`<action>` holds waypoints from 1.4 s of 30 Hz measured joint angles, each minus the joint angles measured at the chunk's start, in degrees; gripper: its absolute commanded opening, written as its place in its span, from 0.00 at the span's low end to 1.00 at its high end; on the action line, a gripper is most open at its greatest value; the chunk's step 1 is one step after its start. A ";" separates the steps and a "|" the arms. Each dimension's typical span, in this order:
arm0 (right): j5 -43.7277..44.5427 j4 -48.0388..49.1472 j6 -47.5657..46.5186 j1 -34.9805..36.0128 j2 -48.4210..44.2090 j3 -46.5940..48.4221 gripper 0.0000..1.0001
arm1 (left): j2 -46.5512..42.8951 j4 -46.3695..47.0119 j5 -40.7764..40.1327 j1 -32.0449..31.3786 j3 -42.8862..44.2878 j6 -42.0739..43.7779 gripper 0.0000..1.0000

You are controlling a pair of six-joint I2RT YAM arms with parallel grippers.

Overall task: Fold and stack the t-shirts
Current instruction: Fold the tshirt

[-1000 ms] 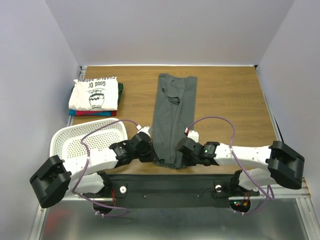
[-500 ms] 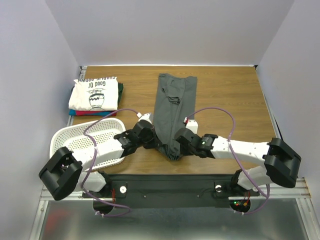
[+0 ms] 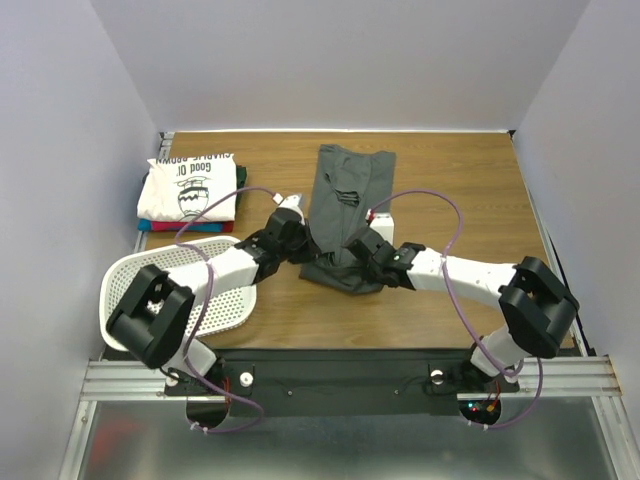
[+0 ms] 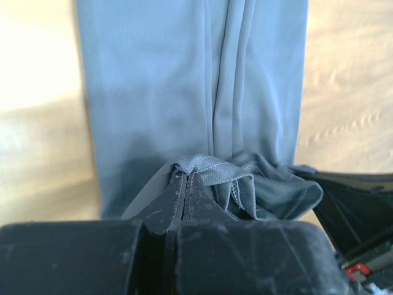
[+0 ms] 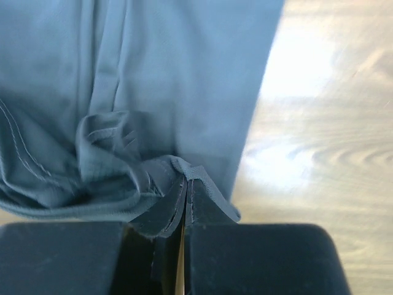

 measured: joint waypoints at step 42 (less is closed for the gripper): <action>-2.82 8.13 -22.29 -22.73 27.50 29.40 0.00 | 38.75 3.39 13.14 16.83 42.49 16.15 0.00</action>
